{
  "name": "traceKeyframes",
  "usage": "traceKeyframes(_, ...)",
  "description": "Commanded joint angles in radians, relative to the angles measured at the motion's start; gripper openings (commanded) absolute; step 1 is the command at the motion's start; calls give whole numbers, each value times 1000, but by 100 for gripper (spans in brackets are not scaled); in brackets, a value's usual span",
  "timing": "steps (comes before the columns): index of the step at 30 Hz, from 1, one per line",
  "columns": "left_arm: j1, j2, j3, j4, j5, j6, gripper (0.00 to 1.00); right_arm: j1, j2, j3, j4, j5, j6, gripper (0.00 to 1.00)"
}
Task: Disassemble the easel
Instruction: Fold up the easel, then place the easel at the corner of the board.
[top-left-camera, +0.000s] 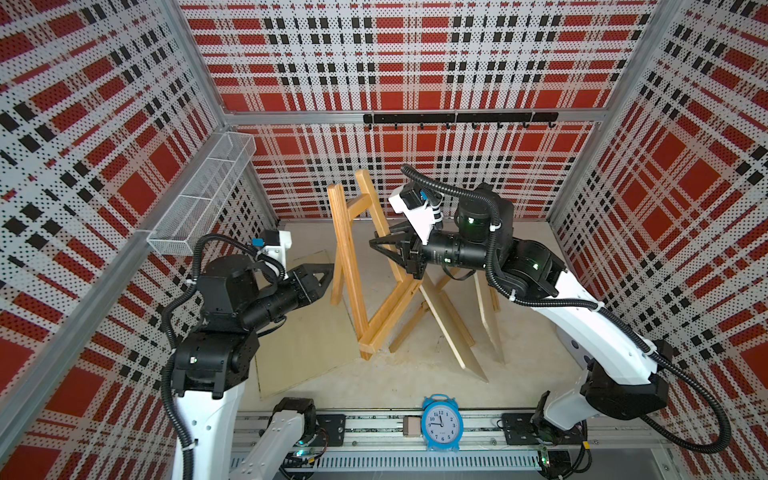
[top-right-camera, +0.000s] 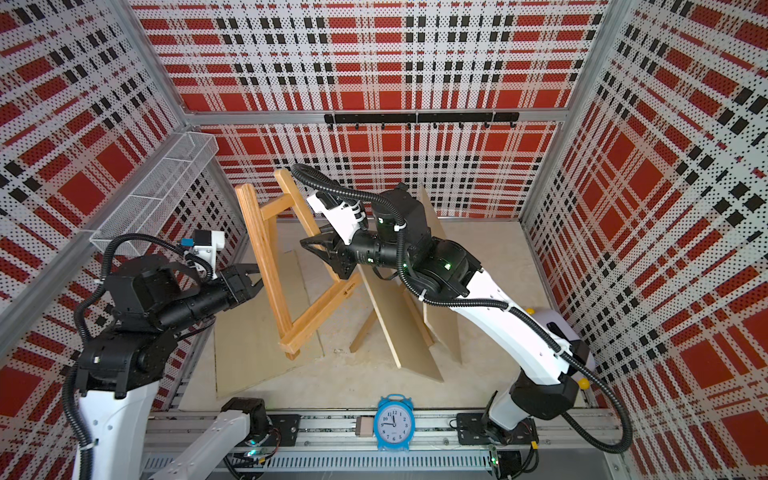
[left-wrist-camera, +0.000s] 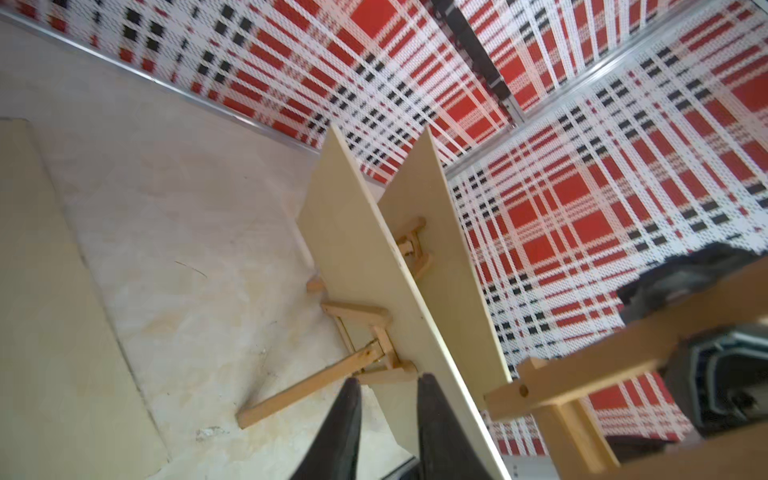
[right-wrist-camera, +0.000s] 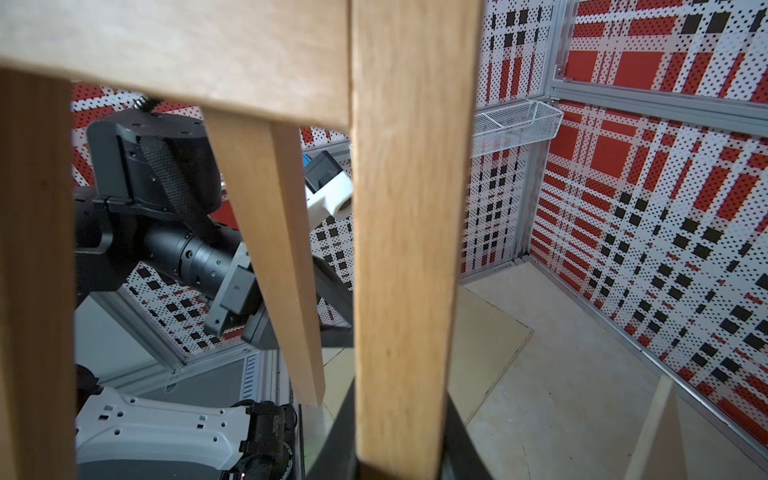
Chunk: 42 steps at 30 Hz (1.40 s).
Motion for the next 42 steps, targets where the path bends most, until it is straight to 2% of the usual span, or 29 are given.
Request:
traceKeyframes(1,-104,9,-4,119,-58,-54,28,0,19,41,145,18,49,8)
traceKeyframes(5,-205,40,-3,172,-82,-76,28,0,41,39,173,76,53,7)
traceKeyframes(9,-265,83,-4,248,-63,-110,29,0,55,30,196,128,47,7)
traceKeyframes(13,-300,124,-3,351,-11,-153,32,0,59,17,214,174,28,7)
traceKeyframes(16,-293,152,45,277,-33,-101,32,-6,52,14,231,169,21,7)
traceKeyframes(20,-200,164,149,17,-179,9,34,-54,14,19,270,116,45,7)
traceKeyframes(23,-59,138,185,-121,-294,58,41,-120,-21,34,293,82,73,7)
traceKeyframes(27,134,129,263,-193,-301,118,50,-188,-39,131,223,137,-12,8)
traceKeyframes(30,219,183,346,-255,-277,172,50,-258,-35,229,111,233,-72,8)
traceKeyframes(35,267,261,386,-229,-233,192,50,-517,-15,337,-113,274,-30,7)
traceKeyframes(42,282,407,460,-124,-191,183,50,-870,-51,156,-172,279,25,7)
